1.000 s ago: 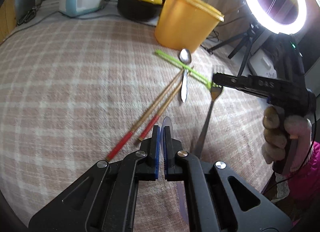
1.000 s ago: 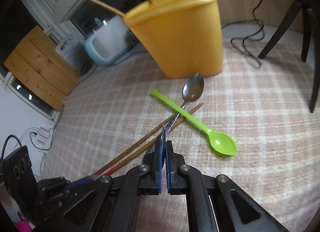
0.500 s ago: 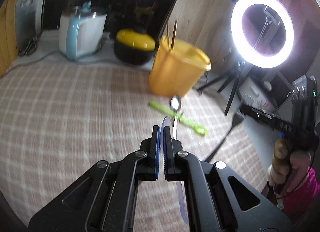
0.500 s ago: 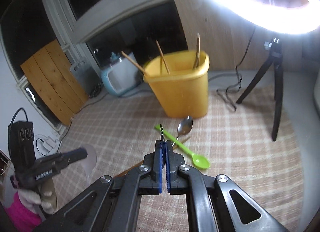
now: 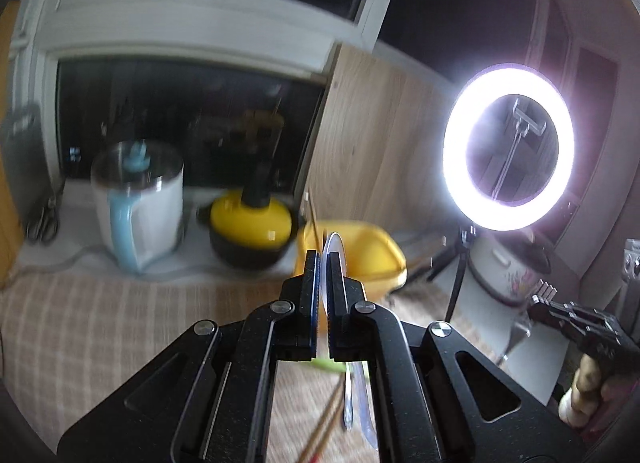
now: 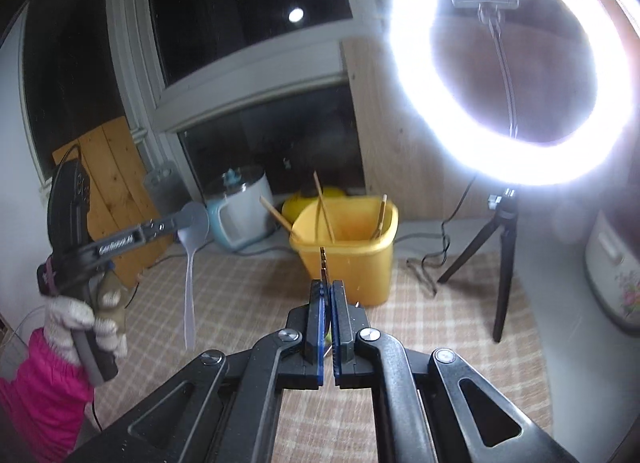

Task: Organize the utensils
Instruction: 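Lift the fork in the right gripper toward the yellow container while the left carries the clear spoon, then lower the fork and clear spoon into the container and open both grippers, then move both open grippers back down to the green spoon and chopsticks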

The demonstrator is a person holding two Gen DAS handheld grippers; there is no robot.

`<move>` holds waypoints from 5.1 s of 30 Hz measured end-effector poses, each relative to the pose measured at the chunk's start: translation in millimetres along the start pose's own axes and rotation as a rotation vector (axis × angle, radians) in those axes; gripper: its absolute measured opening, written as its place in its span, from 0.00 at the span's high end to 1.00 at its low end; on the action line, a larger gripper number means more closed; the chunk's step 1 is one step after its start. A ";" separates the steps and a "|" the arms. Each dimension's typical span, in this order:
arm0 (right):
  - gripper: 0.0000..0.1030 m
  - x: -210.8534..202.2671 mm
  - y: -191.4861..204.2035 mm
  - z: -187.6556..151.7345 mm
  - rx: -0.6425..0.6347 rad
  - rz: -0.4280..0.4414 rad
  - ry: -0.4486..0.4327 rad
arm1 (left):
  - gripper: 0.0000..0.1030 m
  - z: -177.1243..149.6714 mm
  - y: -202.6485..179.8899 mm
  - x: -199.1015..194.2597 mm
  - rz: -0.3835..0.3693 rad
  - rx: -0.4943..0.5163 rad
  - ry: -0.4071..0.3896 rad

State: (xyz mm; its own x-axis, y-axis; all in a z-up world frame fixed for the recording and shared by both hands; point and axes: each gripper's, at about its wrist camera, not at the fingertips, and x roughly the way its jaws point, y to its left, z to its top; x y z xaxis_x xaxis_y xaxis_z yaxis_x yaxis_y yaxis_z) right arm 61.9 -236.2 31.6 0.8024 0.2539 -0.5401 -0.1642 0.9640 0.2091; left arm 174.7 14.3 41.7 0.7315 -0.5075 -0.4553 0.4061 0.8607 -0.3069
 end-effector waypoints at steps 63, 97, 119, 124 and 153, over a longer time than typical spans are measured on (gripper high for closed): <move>0.99 121.0 11.8 80.1 -0.110 -0.298 -0.071 | 1.00 56.4 16.6 184.0 -0.094 0.151 0.023; 0.73 38.9 -0.2 48.2 -0.039 -0.217 -0.105 | 0.95 56.8 -8.7 90.5 -0.069 0.159 0.003; 0.06 -18.9 -10.9 15.1 -0.025 -0.163 -0.133 | 0.48 -5.9 -50.1 -28.7 0.021 0.180 -0.025; 0.00 -21.4 -13.4 3.2 -0.034 -0.151 -0.143 | 0.48 -24.5 -43.5 -33.3 0.028 0.173 0.027; 0.32 46.5 -88.3 -87.2 0.313 0.043 0.281 | 0.51 -125.6 -30.8 119.3 -0.100 0.146 0.532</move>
State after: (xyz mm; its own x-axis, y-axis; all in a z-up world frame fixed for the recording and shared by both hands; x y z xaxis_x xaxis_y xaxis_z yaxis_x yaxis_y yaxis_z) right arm 63.6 -302.7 -83.1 0.6037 0.3466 -0.7179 0.0233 0.8925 0.4504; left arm 180.7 -77.7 -108.1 0.3234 -0.5042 -0.8007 0.5586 0.7848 -0.2686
